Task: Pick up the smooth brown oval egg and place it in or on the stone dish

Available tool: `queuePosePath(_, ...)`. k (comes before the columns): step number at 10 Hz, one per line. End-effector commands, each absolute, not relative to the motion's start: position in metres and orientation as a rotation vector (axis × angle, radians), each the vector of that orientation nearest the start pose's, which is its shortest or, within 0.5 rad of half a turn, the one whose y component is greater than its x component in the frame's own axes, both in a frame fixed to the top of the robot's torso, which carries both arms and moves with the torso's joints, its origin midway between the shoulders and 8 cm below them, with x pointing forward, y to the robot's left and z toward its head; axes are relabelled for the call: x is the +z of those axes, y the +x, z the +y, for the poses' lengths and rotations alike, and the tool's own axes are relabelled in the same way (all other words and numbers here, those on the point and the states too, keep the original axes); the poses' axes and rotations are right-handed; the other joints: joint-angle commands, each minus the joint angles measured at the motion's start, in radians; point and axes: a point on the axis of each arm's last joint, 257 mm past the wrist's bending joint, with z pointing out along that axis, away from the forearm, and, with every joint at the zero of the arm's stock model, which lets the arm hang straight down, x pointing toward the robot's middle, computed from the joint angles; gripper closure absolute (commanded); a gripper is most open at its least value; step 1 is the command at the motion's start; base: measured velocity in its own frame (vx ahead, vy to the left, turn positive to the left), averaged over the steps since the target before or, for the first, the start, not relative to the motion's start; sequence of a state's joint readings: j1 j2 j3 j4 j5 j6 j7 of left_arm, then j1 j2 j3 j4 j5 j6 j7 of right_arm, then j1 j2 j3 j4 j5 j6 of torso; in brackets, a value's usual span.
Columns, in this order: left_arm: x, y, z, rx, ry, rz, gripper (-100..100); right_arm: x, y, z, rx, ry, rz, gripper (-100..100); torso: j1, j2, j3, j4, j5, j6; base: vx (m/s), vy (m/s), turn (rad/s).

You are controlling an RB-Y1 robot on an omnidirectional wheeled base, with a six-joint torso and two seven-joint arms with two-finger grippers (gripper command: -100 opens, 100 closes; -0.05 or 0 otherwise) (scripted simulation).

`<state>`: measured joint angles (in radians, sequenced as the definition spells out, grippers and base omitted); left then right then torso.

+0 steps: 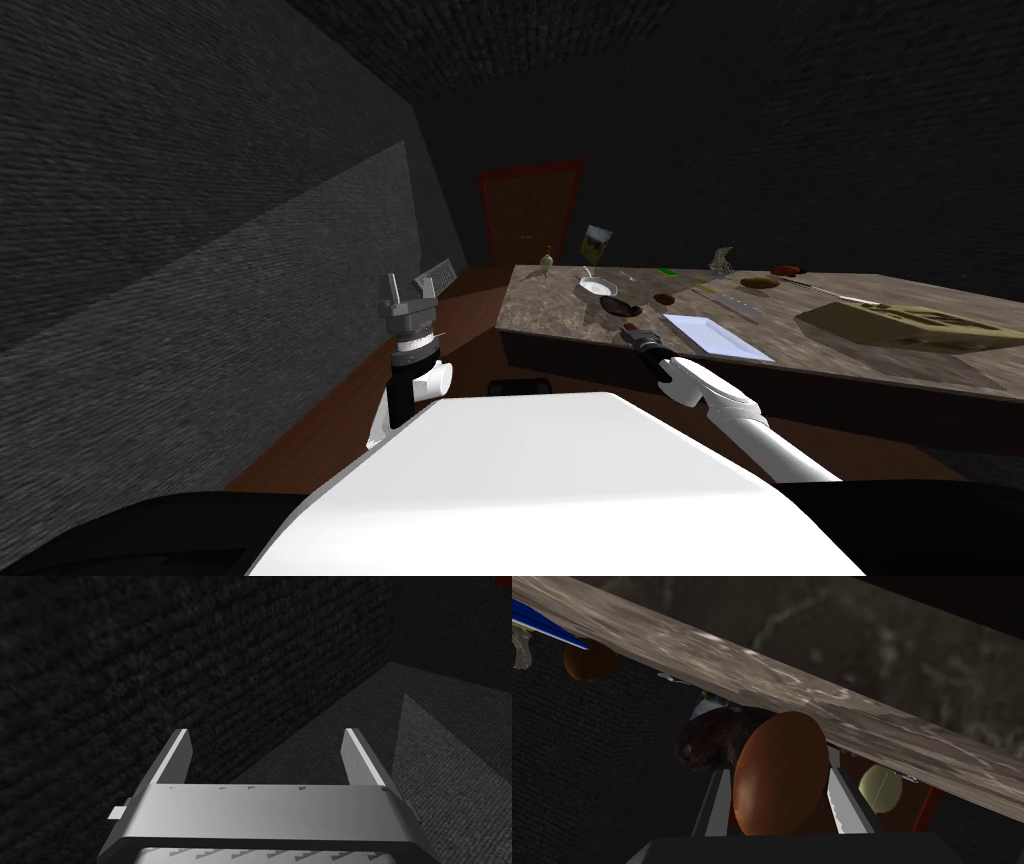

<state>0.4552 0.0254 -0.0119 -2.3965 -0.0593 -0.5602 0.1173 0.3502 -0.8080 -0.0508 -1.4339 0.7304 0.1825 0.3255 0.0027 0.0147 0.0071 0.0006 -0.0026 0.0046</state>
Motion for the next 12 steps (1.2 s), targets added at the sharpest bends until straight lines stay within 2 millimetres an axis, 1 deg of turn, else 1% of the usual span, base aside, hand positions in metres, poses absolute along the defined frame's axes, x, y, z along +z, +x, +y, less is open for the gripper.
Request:
queuePosePath(1, 0.097, 0.308, 0.251, -1.45, -0.465, 0.495, 0, -0.315, 0.373, -0.605, -0.571, 0.049, 1.987, 100, 0.0, 0.0, 0.0, 0.0, 0.0, 0.0, -0.195, 0.035, -0.008)
queuePosePath(3, 0.097, 0.308, 0.251, -1.45, -0.465, 0.495, 0, -0.305, 0.382, -0.597, -0.545, 0.069, 1.956, 100, -0.001, 0.003, 0.001, 0.0, -0.002, 0.001, -0.209, 0.02, 0.029)
queuePosePath(4, 0.097, 0.308, 0.251, -1.45, -0.465, 0.495, 0, -0.295, 0.389, -0.592, -0.53, 0.079, 1.928, 100, -0.003, 0.003, 0.002, 0.0, -0.002, 0.001, -0.245, -0.043, 0.071)
queuePosePath(5, 0.097, 0.308, 0.251, -1.45, -0.465, 0.495, 0, -0.289, 0.393, -0.589, -0.524, 0.084, 1.912, 100, -0.006, 0.005, 0.003, 0.001, -0.003, 0.001, -0.221, -0.068, 0.071)
queuePosePath(6, 0.097, 0.308, 0.251, -1.45, -0.465, 0.495, 0, -0.276, 0.401, -0.585, -0.515, 0.09, 1.88, 100, -0.008, 0.004, 0.003, 0.001, -0.003, 0.001, -0.229, -0.015, 0.114)
queuePosePath(7, 0.097, 0.308, 0.251, -1.45, -0.465, 0.495, 0, -0.269, 0.405, -0.582, -0.512, 0.093, 1.863, 100, -0.006, 0.005, 0.003, 0.001, -0.003, 0.0, -0.188, 0.017, 0.091)
queuePosePath(9, 0.097, 0.308, 0.251, -1.45, -0.465, 0.495, 0, -0.241, 0.419, -0.575, -0.509, 0.1, 1.801, 100, -0.003, 0.003, 0.002, 0.001, -0.002, 0.0, -0.208, 0.012, 0.112)
queuePosePath(10, 0.097, 0.308, 0.251, -1.45, -0.465, 0.495, 0, -0.235, 0.422, -0.574, -0.511, 0.1, 1.788, 100, -0.003, 0.003, 0.002, 0.001, -0.001, 0.0, -0.172, -0.014, 0.11)
queuePosePath(11, 0.097, 0.308, 0.251, -1.45, -0.465, 0.495, 0, -0.225, 0.426, -0.572, -0.519, 0.098, 1.766, 100, -0.004, 0.001, 0.001, 0.0, -0.001, 0.0, -0.117, -0.031, 0.112)
queuePosePath(12, 0.097, 0.308, 0.251, -1.45, -0.465, 0.495, 0, -0.215, 0.431, -0.571, -0.548, 0.087, 1.744, 100, -0.005, -0.002, -0.001, 0.0, -0.001, 0.0, -0.05, -0.059, 0.185)
